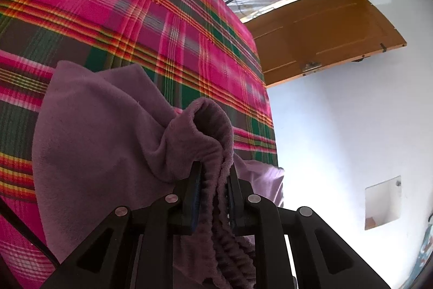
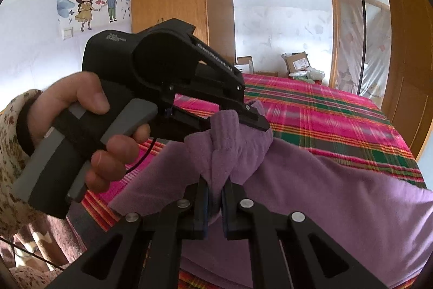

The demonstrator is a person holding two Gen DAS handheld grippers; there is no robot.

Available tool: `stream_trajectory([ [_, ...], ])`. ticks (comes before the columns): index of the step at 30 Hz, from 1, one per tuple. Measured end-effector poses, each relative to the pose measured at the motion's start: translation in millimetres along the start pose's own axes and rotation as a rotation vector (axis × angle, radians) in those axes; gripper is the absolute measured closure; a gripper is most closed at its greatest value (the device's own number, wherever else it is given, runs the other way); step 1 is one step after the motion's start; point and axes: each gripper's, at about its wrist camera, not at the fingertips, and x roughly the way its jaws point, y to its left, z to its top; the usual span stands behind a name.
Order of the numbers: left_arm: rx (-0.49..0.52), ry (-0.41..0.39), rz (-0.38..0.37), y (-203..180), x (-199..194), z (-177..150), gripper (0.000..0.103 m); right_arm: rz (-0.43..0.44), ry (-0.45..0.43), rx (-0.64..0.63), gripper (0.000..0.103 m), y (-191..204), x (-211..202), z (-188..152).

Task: Fold clothes
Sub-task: 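Lower the waistband onto the garment and open both grippers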

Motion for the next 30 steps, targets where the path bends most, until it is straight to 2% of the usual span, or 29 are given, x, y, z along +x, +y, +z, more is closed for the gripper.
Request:
stream_trajectory([
  [7,-0.011,0.017,-0.029,2,4,-1,0.084,0.003,0.059,0.025,0.095,-12,4,-13],
  [10,0.014,0.016,-0.011,-2,3,-4,0.084,0.004,0.077,0.034,0.095,-17,6,-19],
  [16,0.018,0.012,0.003,-6,-1,-5,0.084,-0.002,0.099,0.035,0.083,-26,5,-23],
  [26,-0.008,-0.012,-0.021,-10,-7,-5,0.083,-0.003,0.125,0.072,0.083,-48,-2,-32],
  [30,0.004,-0.029,-0.041,-17,-10,-5,0.083,-0.031,0.139,0.069,0.083,-49,-8,-37],
])
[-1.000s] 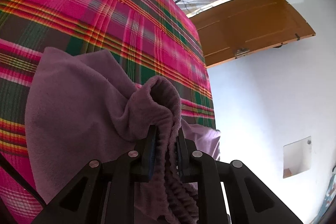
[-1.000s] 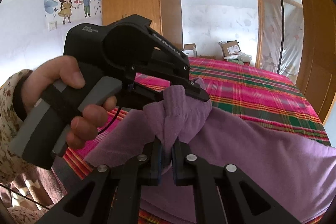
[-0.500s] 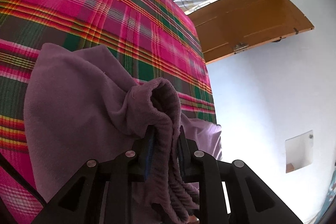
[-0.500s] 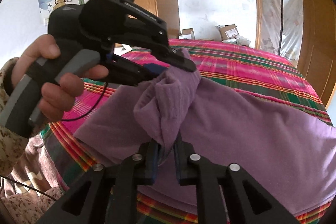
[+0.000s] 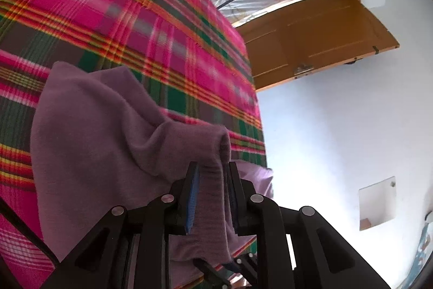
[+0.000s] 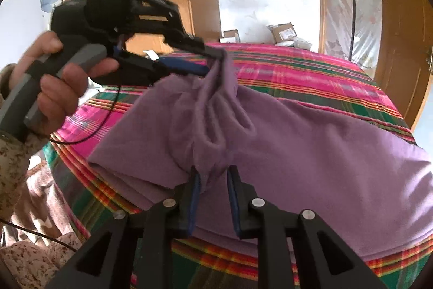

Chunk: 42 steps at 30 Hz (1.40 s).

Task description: Fold clothes

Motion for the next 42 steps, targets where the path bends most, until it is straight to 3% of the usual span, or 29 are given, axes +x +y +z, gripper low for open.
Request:
stream_trajectory([
  [5,0.009,-0.032,0.073,8,-12,-5,0.083,0.028,0.009,0.027,0.083,-12,-5,-1],
  [10,-0.013,-0.097,0.155,35,-39,-19,0.081,0.156,0.004,0.143,0.081,-40,-18,4],
  [14,-0.009,-0.165,0.212,49,-62,-32,0.081,0.217,0.021,0.225,0.067,-60,-12,15],
  [18,0.018,-0.175,0.215,50,-68,-35,0.081,0.275,0.044,0.295,0.066,-71,15,34],
  [28,0.122,-0.163,0.282,45,-62,-40,0.081,0.279,0.141,0.392,0.061,-89,66,57],
  [33,0.121,-0.153,0.291,48,-59,-42,0.081,0.212,0.081,0.421,0.062,-98,51,52],
  [42,0.118,-0.141,0.306,51,-56,-42,0.081,0.267,0.142,0.431,0.060,-93,62,46],
])
